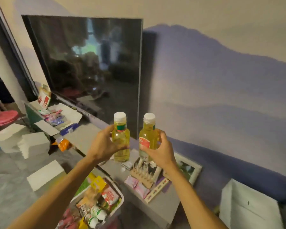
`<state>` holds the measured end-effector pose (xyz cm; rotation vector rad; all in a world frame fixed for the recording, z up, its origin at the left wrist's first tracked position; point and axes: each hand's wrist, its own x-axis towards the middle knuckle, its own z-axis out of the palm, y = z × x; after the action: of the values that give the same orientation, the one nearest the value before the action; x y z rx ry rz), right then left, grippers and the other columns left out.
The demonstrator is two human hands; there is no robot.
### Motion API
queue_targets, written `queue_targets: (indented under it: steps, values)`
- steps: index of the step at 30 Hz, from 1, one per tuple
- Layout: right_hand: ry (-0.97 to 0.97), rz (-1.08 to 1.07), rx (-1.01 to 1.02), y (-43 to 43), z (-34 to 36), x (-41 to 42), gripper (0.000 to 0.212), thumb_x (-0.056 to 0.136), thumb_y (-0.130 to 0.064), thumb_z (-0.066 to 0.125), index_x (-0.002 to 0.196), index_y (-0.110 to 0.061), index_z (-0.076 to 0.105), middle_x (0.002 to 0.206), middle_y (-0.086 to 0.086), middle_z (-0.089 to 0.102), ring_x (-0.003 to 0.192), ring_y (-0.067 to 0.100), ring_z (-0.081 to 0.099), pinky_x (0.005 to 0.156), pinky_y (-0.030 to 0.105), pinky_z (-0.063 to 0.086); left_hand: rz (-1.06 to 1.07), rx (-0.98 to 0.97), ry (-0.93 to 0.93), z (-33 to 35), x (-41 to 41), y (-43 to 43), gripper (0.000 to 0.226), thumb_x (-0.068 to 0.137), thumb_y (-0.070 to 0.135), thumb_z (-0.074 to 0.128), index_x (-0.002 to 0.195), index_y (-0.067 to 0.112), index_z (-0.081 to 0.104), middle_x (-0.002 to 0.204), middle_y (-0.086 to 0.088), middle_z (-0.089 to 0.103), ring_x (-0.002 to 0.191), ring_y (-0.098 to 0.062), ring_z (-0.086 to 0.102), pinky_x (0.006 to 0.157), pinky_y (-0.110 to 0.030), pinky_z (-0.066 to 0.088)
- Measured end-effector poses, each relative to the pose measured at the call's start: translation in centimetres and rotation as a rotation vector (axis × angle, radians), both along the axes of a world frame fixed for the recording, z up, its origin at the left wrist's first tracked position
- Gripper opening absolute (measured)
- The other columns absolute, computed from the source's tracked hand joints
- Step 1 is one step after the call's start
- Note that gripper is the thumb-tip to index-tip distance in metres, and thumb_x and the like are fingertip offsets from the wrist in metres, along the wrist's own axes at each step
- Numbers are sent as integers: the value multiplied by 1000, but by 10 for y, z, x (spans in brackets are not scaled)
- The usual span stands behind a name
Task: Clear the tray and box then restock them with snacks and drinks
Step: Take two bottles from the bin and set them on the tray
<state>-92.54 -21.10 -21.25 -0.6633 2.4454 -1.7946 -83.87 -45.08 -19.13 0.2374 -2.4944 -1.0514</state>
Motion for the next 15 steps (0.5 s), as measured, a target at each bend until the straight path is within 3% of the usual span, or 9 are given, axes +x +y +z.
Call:
queue_targets:
  steps: [6, 11, 15]
  values:
    - [-15, -291, 2, 162, 17, 49, 69, 78, -50, 93, 133, -46, 51, 116, -31, 67, 106, -11, 66, 74, 9, 53, -338, 26, -32, 18, -23, 152, 64, 59, 57, 96, 112, 46, 62, 104, 24, 72, 94, 10, 68, 80, -20, 54]
    - [-31, -505, 7, 304, 21, 86, 75, 79, -43, 94, 139, -44, 50, 123, -28, 65, 109, -8, 64, 78, 10, 48, -554, 36, -29, 15, -31, 302, 73, 64, 50, 97, 127, 34, 63, 114, 18, 71, 100, 1, 69, 86, -25, 57]
    - [-52, -640, 19, 414, 15, 110, 75, 73, -41, 98, 134, -46, 53, 118, -25, 68, 106, -8, 66, 80, 14, 51, -672, 69, -65, 3, -34, 419, 72, 63, 53, 96, 125, 40, 59, 113, 21, 71, 101, -5, 70, 86, -26, 56]
